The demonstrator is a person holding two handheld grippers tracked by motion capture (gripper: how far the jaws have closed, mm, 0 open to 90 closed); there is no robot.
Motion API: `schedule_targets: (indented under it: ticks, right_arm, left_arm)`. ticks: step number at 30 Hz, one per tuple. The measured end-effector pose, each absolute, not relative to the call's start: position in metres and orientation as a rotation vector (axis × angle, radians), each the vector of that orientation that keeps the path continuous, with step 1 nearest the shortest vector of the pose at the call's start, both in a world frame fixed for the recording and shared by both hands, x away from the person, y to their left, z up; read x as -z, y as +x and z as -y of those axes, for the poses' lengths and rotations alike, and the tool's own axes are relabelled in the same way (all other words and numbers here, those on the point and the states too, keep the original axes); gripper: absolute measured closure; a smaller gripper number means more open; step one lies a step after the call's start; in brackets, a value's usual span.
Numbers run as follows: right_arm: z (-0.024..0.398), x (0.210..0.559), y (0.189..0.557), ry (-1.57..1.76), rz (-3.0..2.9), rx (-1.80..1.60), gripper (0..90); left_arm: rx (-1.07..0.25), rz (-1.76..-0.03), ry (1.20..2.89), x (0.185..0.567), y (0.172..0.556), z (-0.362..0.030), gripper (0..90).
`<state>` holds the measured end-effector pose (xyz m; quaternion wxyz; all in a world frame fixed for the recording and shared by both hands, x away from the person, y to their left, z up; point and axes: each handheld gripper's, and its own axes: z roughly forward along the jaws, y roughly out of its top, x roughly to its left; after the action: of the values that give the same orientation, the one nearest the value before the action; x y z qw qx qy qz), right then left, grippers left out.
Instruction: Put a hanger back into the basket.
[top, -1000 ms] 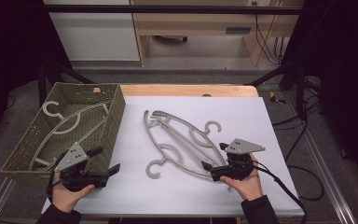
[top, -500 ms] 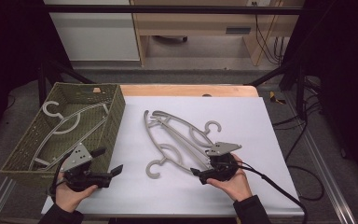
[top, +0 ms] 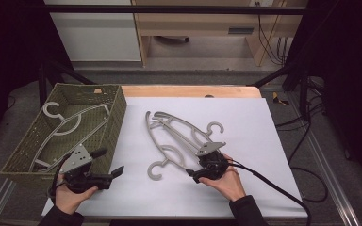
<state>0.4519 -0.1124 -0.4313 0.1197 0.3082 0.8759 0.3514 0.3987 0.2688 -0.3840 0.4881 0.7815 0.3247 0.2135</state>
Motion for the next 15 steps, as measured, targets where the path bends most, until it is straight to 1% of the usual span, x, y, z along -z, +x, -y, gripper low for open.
schedule_targets:
  ticks: [6,9,12,15]
  right_arm:
    - [0.103,0.440,0.458,0.889,-2.636,-0.985,42.7]
    - [0.100,0.445,0.460,0.924,-2.662,-0.936,47.6]
    - [0.099,0.449,0.464,0.917,-2.681,-0.923,51.0]
    - [0.098,0.453,0.465,0.885,-2.704,-0.888,56.5]
  left_arm:
    - [-0.521,-0.789,1.903,0.383,0.399,-0.269,10.7]
    - [-0.522,-0.786,1.903,0.383,0.399,-0.269,10.7]
    - [-0.522,-0.785,1.902,0.382,0.399,-0.269,10.6]
    - [-0.523,-0.784,1.901,0.382,0.399,-0.269,10.6]
